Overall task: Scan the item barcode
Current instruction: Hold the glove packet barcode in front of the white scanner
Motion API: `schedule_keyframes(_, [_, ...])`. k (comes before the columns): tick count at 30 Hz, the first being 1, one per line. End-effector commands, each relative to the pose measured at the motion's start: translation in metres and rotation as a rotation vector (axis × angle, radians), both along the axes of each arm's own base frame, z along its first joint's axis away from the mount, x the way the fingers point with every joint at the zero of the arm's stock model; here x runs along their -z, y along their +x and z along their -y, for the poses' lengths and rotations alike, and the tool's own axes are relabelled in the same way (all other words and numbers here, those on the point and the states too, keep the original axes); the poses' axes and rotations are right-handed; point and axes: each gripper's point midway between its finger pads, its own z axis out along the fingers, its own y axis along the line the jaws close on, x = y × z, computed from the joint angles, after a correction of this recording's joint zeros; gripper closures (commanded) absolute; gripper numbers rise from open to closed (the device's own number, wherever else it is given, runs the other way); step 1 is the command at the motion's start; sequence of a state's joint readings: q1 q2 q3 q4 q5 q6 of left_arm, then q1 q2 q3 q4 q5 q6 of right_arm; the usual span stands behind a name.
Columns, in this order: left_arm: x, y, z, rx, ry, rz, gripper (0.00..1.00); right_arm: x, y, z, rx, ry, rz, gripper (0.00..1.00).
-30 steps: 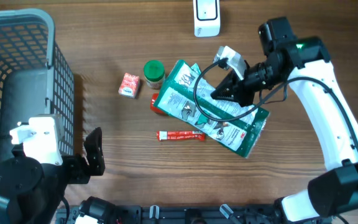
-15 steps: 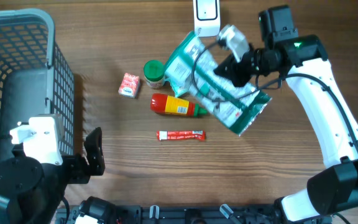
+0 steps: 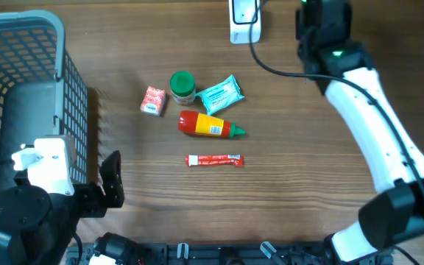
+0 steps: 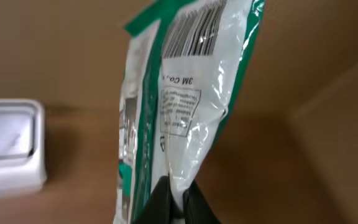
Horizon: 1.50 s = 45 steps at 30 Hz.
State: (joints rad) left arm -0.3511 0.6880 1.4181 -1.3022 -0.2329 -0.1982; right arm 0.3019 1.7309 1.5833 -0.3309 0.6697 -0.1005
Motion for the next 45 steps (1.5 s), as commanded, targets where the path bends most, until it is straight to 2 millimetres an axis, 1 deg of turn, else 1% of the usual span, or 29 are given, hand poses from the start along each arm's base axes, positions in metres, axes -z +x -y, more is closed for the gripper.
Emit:
schedule_keyframes(1, [0.0,0.0,0.002,0.014,0.003,0.0,0.0,-0.003,0.009,-0.009,0.112,-0.374,-0.027,0.96])
schedule_keyframes(3, [0.0,0.0,0.002,0.014,0.003,0.0,0.0,0.001,0.022,-0.024,0.133,-0.504,-0.023,0.96])
schedule_keyframes(6, [0.0,0.0,0.002,0.014,0.003,0.0,0.0,0.009,0.035,-0.037,0.194,-0.621,0.002,0.96])
schedule_keyframes(8, [0.0,0.0,0.002,0.014,0.003,0.0,0.0,0.019,0.042,-0.046,0.193,-0.685,0.0,0.96])
schedule_keyframes(11, [0.0,0.0,0.002,0.014,0.003,0.0,0.0,0.043,0.053,-0.059,0.173,-0.772,-0.015,0.96])
schedule_keyframes(12, [0.0,0.0,0.002,0.014,0.003,0.0,0.0,0.057,0.058,-0.063,0.153,-0.815,-0.039,0.96])
schedule_keyframes(15, [0.0,0.0,0.002,0.014,0.003,0.0,0.0,0.089,0.065,-0.072,0.108,-0.901,-0.102,0.96])
schedule_keyframes(17, [0.0,0.0,0.002,0.014,0.003,0.0,0.0,0.105,0.068,-0.077,0.09,-0.935,-0.117,0.96])
schedule_keyframes(19, [0.0,0.0,0.002,0.014,0.003,0.0,0.0,0.121,0.07,-0.088,0.054,-0.974,-0.136,0.96])
schedule_keyframes(20, [0.0,0.0,0.002,0.014,0.003,0.0,0.0,0.125,0.069,-0.092,0.042,-0.98,-0.14,0.96])
schedule_keyframes(21, [0.0,0.0,0.002,0.014,0.003,0.0,0.0,0.132,0.069,-0.099,0.019,-0.994,-0.147,0.96])
schedule_keyframes(24, [0.0,0.0,0.002,0.014,0.003,0.0,0.0,0.143,0.067,-0.12,-0.044,-1.048,-0.163,0.96])
schedule_keyframes(25, [0.0,0.0,0.002,0.014,0.003,0.0,0.0,0.149,0.066,-0.128,-0.063,-1.057,-0.165,0.95])
schedule_keyframes(26, [0.0,0.0,0.002,0.014,0.003,0.0,0.0,0.152,0.065,-0.132,-0.074,-1.07,-0.172,0.96])
schedule_keyframes(28, [0.0,0.0,0.002,0.014,0.003,0.0,0.0,0.167,0.063,-0.139,-0.101,-1.118,-0.211,0.96])
schedule_keyframes(30, [0.0,0.0,0.002,0.014,0.003,0.0,0.0,0.18,0.06,-0.141,-0.107,-1.14,-0.242,0.96])
schedule_keyframes(32, [0.0,0.0,0.002,0.014,0.003,0.0,0.0,0.189,0.058,-0.138,-0.097,-1.159,-0.276,0.96])
schedule_keyframes(35, [0.0,0.0,0.002,0.014,0.003,0.0,0.0,0.206,0.056,-0.131,-0.085,-1.189,-0.332,0.96])
schedule_keyframes(38, [0.0,0.0,0.002,0.014,0.003,0.0,0.0,0.219,0.055,-0.124,-0.084,-1.225,-0.382,0.96])
schedule_keyframes(41, [0.0,0.0,0.002,0.014,0.003,0.0,0.0,0.222,0.056,-0.12,-0.081,-1.227,-0.391,0.96])
schedule_keyframes(45, [0.0,0.0,0.002,0.014,0.003,0.0,0.0,0.223,0.056,-0.121,-0.087,-1.232,-0.395,0.96])
